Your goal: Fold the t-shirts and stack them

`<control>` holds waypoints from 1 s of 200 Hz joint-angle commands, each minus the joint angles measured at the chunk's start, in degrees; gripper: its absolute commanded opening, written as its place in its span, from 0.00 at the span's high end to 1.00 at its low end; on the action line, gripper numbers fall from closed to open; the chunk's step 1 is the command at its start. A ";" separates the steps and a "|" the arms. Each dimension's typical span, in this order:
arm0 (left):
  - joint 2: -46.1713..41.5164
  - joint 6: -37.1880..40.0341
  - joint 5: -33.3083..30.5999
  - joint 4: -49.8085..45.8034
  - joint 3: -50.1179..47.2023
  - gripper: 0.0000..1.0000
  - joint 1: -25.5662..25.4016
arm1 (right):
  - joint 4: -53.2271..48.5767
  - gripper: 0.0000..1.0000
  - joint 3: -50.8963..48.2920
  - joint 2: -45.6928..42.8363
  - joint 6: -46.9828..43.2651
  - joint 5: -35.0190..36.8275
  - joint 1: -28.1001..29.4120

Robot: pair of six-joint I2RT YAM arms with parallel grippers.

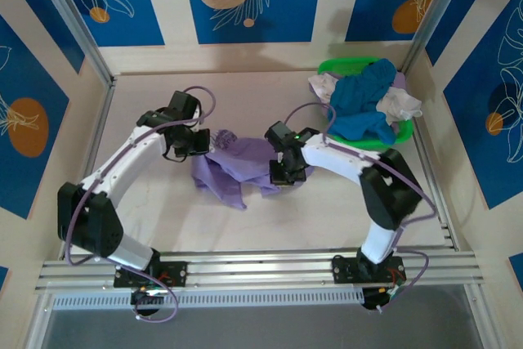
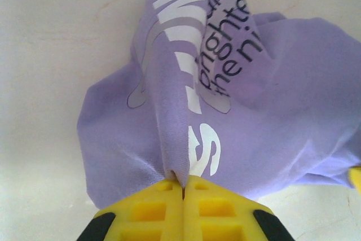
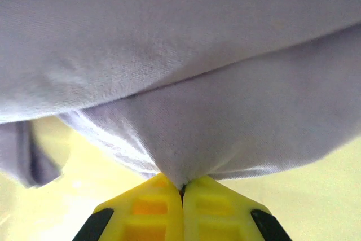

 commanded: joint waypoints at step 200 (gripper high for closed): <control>17.68 3.93 1.53 -10.25 26.75 0.54 -0.46 | -14.12 0.57 8.37 -12.37 -6.49 -4.45 -16.08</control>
